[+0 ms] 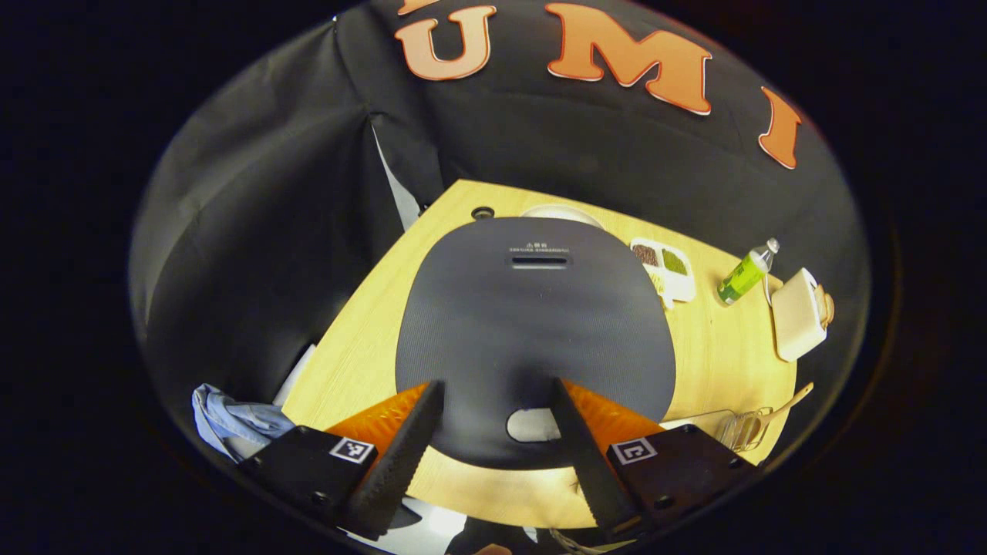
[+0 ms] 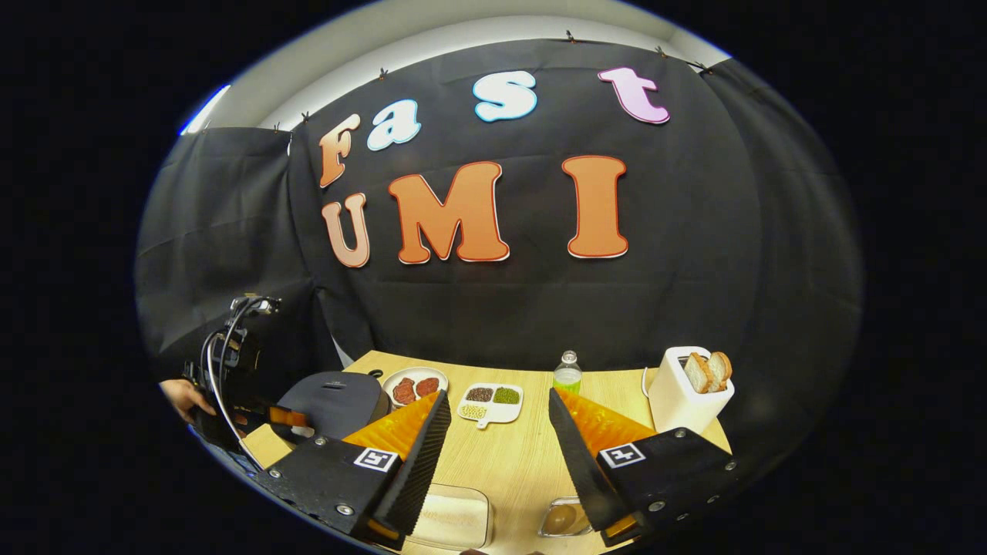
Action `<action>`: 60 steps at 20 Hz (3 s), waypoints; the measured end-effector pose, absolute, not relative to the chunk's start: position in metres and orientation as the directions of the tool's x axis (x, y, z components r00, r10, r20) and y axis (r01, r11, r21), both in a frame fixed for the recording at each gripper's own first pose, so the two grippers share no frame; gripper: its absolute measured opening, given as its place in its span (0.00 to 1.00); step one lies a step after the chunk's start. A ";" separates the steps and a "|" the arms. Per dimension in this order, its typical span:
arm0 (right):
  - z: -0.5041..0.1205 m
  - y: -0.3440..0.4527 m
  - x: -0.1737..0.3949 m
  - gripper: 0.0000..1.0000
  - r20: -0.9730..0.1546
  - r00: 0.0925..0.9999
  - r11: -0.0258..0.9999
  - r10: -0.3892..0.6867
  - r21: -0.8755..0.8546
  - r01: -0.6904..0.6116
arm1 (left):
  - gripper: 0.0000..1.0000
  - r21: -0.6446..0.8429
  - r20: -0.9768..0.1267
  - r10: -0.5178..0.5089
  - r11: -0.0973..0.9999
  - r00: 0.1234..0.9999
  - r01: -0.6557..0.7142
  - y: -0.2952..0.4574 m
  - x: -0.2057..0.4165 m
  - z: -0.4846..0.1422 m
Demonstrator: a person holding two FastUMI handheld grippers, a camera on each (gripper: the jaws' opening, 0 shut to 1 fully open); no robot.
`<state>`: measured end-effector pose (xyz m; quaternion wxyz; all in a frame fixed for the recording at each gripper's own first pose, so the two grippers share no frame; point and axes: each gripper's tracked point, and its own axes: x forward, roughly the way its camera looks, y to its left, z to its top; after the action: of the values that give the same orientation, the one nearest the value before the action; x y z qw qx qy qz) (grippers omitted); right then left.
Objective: Close the left gripper, press the button to open the rice cooker; take a wooden spoon from the chopstick holder with the right hand, scoop a spoonful of rice and pour it into the rice cooker, then put the wooden spoon back into the chopstick holder.
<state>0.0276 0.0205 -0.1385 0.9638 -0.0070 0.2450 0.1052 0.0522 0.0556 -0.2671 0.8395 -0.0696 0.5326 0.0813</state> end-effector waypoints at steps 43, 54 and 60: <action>0.002 0.067 0.017 0.89 -0.076 0.964 0.962 0.255 -0.082 -0.261 | 0.94 -0.053 0.026 0.039 0.998 0.999 -0.038 0.020 0.043 0.033; 0.000 0.077 0.018 0.89 -0.082 0.955 0.954 0.284 -0.077 -0.290 | 0.90 -0.071 0.086 0.075 0.995 0.994 -0.069 0.032 0.035 0.045; 0.000 0.079 0.020 0.87 -0.081 0.952 0.951 0.295 -0.071 -0.300 | 0.93 -0.067 0.100 0.112 0.992 0.989 -0.106 0.042 0.032 0.048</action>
<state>0.0197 0.0786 -0.0005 0.9871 -0.0411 0.0349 0.1508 0.0325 0.0424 0.0483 0.9967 -0.0310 -0.0516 0.0545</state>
